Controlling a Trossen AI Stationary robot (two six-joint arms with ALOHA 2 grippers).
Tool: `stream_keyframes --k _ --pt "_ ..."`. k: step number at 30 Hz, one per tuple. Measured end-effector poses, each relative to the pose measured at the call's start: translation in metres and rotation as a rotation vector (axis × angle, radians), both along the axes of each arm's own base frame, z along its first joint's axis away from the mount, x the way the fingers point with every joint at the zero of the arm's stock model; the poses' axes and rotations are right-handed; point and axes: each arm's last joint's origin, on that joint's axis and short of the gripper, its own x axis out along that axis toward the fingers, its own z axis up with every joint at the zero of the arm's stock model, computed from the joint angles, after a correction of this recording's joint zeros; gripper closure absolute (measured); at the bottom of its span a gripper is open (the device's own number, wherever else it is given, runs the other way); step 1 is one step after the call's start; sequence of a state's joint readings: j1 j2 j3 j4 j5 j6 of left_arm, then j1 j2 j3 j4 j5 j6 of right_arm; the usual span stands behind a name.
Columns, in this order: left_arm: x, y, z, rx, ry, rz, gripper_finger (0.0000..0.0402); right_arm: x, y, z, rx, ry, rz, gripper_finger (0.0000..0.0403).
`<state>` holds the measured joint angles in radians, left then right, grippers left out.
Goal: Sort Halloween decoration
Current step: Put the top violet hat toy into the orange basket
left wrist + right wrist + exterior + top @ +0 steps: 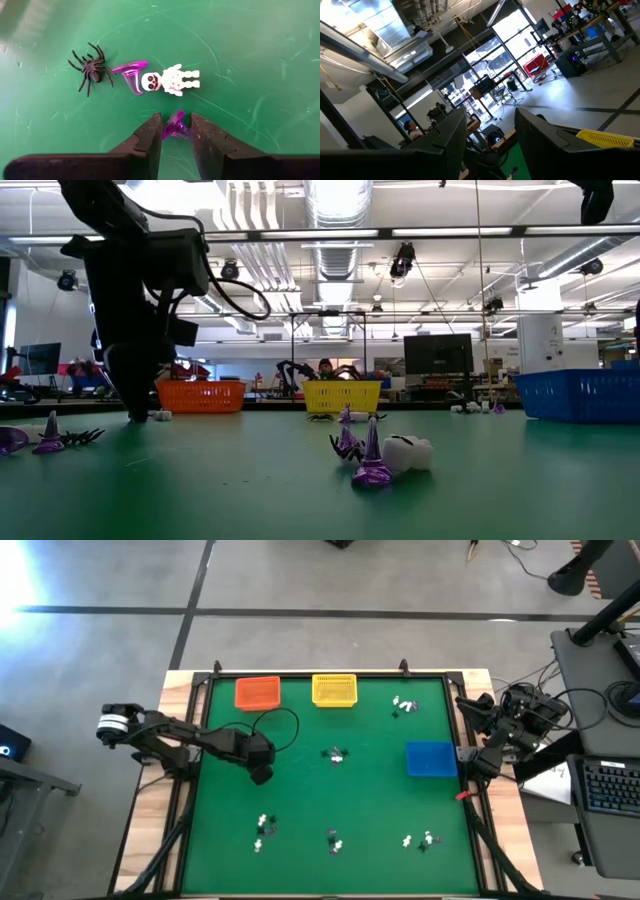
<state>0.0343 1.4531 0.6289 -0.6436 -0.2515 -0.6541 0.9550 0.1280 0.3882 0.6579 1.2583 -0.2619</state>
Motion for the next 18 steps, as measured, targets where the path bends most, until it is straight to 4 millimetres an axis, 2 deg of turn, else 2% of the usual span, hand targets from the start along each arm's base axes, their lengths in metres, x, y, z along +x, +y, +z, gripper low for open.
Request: stream_keyframes --k 10,18 --pt "-0.0015 -0.0013 0.0021 -0.061 0.005 -0.042 0.0385 0.0000 -0.0001 0.0000 -0.001 0.000 -0.001 0.0243" --pt "-0.0036 -0.0025 0.0058 -0.126 -0.012 -0.047 0.0399 -0.0001 -0.0001 0.0001 0.000 0.000 -0.001 0.0243"
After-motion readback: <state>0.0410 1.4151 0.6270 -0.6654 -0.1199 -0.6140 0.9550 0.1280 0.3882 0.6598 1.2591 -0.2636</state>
